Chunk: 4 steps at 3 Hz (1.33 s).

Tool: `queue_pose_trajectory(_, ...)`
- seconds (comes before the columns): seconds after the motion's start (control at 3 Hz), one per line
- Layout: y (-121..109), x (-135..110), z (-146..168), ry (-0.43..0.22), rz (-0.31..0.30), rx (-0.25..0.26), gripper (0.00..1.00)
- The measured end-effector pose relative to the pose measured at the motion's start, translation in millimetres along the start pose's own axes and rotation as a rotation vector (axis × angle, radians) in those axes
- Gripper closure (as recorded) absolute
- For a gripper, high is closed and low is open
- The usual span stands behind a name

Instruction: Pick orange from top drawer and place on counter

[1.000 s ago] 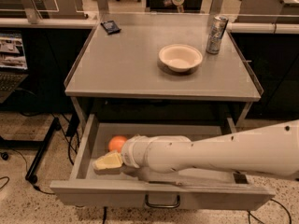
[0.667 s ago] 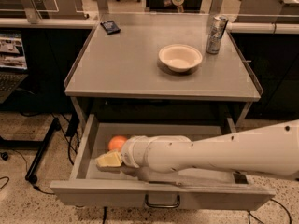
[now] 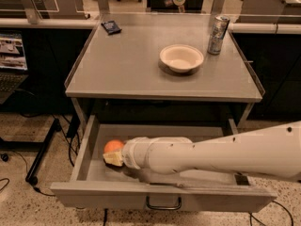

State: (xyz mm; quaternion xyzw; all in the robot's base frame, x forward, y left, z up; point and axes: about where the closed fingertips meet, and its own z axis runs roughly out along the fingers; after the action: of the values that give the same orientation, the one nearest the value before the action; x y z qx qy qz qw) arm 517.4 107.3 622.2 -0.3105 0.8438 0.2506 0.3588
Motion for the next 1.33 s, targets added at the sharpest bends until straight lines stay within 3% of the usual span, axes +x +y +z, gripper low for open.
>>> queue_pose_trajectory(0.33,0.0,0.0,0.0,0.000,0.000,0.000,0.88)
queue_pose_trajectory(0.67,0.0,0.0,0.0,0.000,0.000,0.000,1.00)
queue_pose_trajectory(1.0,1.6,-4.1,-2.5,-0.013,-0.003,-0.001,1.00)
queue_pose_trajectory(1.33,9.0,-8.4,5.9,-0.017,-0.079,-0.062,1.00)
